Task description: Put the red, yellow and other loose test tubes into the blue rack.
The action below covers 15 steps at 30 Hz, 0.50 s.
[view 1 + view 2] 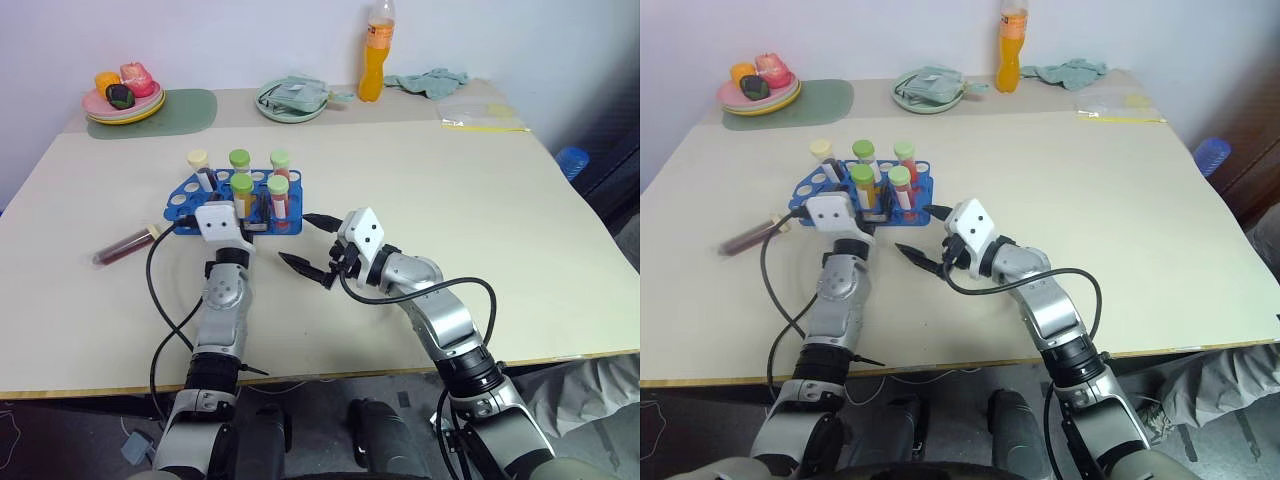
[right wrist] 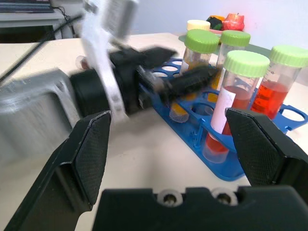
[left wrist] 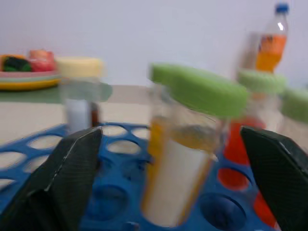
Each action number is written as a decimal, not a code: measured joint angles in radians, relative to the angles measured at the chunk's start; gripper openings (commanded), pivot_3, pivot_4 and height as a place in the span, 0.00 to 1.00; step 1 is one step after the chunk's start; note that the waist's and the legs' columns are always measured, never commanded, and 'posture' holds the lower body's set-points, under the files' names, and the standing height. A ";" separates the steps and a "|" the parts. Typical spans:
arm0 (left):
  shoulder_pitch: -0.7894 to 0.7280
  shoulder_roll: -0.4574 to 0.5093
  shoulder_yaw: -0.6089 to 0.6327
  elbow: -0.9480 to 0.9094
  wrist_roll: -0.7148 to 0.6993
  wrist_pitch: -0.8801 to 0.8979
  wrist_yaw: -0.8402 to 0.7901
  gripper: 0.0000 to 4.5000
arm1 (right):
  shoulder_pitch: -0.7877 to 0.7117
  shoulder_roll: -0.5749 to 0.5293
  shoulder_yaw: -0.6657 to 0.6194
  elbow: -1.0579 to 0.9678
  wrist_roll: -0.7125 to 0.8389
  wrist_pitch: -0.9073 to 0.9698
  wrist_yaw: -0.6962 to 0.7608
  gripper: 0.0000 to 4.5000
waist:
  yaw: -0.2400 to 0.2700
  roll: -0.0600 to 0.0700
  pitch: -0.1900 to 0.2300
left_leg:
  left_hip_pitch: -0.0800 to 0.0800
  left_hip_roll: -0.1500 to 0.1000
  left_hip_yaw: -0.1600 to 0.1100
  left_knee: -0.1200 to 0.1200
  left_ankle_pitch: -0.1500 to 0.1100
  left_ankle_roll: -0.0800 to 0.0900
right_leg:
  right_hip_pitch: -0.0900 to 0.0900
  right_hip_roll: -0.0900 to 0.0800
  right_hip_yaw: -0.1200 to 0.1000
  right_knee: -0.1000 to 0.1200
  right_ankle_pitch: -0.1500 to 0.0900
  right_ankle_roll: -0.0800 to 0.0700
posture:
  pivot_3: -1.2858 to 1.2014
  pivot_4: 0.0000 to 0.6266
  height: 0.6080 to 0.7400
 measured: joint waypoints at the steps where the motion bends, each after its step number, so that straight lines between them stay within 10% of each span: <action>1: 0.020 0.007 0.016 -0.055 -0.023 0.017 -0.002 0.99 | 0.002 -0.001 0.000 -0.001 0.000 0.002 0.000 0.93 | -0.001 0.000 0.000 | 0.000 0.000 0.000 0.000 0.000 0.000 | 0.000 0.000 0.000 0.000 0.000 0.000 | 0.52 0.24 1.00; 8: 0.053 0.365 0.286 -0.382 -0.293 0.449 -0.055 0.99 | 0.017 -0.018 -0.008 -0.021 0.010 0.013 0.002 0.93 | -0.003 0.000 0.000 | 0.001 0.000 -0.001 0.000 0.000 0.000 | 0.001 0.001 0.000 0.001 0.000 0.000 | 0.52 0.24 1.00; 15: -0.031 0.830 0.214 -0.147 -0.353 0.966 -0.314 0.99 | 0.012 -0.010 0.002 -0.016 0.016 0.007 0.014 0.93 | -0.004 0.001 0.001 | 0.002 0.000 -0.001 0.000 0.000 0.000 | 0.002 0.002 -0.002 0.001 -0.001 0.000 | 0.52 0.24 1.00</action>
